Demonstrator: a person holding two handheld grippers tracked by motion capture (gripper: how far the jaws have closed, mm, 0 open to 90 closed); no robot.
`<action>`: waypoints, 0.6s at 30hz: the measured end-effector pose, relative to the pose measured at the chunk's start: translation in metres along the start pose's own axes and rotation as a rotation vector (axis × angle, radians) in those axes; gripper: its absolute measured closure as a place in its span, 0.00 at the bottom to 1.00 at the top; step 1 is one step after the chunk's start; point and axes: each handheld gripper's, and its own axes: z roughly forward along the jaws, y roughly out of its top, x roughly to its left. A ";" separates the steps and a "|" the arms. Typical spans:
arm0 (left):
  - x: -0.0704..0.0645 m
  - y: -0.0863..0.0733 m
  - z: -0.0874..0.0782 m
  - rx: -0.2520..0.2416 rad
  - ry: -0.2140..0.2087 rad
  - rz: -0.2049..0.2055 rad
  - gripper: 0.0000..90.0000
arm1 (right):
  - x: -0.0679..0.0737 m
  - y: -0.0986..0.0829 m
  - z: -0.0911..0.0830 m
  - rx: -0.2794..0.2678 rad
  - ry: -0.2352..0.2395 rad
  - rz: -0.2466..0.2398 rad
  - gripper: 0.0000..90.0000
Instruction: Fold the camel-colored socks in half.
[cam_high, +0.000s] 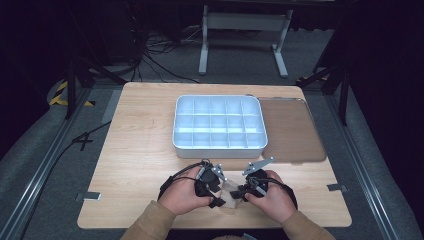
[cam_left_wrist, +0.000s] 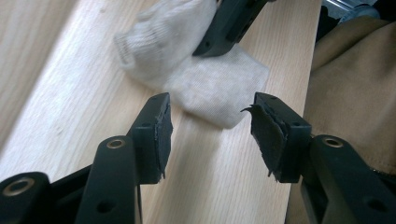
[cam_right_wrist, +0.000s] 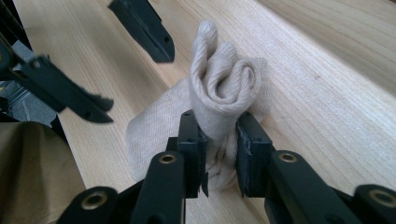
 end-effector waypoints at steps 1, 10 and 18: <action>0.000 0.000 0.000 0.000 0.000 0.000 0.54 | 0.000 0.000 0.000 0.000 0.000 0.000 0.84; 0.008 -0.015 -0.019 -0.033 0.036 -0.040 0.54 | 0.000 0.001 -0.002 -0.009 0.007 -0.001 0.85; 0.012 -0.041 -0.034 -0.034 0.087 -0.085 0.54 | 0.000 0.006 -0.013 -0.015 0.018 0.009 0.86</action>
